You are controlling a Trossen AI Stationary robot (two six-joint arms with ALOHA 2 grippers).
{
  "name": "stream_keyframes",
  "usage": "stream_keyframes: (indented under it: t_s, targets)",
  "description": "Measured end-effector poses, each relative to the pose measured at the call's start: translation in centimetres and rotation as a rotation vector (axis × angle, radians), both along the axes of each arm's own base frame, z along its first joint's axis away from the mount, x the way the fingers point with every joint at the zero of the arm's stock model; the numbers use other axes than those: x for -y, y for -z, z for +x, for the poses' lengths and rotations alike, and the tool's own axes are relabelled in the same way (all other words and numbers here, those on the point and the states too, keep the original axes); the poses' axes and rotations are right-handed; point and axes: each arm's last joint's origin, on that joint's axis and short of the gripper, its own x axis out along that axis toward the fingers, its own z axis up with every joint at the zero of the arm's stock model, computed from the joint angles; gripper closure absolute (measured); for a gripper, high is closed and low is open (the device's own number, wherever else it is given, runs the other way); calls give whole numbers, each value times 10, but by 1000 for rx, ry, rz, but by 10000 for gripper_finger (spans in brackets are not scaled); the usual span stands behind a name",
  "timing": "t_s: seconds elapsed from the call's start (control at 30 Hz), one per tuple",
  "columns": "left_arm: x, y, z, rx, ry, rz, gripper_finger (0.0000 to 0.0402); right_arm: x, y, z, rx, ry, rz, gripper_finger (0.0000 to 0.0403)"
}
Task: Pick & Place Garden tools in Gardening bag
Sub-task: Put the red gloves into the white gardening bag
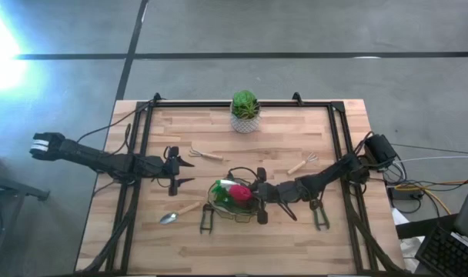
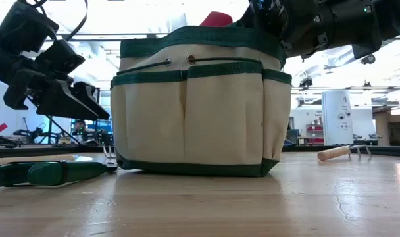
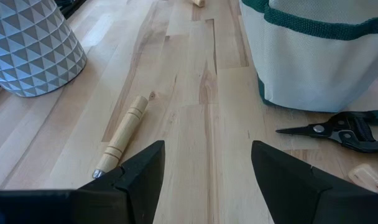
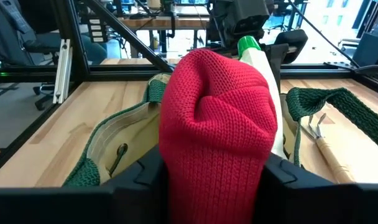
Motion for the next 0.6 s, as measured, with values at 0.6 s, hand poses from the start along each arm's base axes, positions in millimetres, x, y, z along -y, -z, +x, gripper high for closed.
stream_keyframes:
  t_s: [0.6]
  targets:
    - [0, 0, 0, 1, 0, 0, 161, 0, -28, 8, -276, 37, 2, 169]
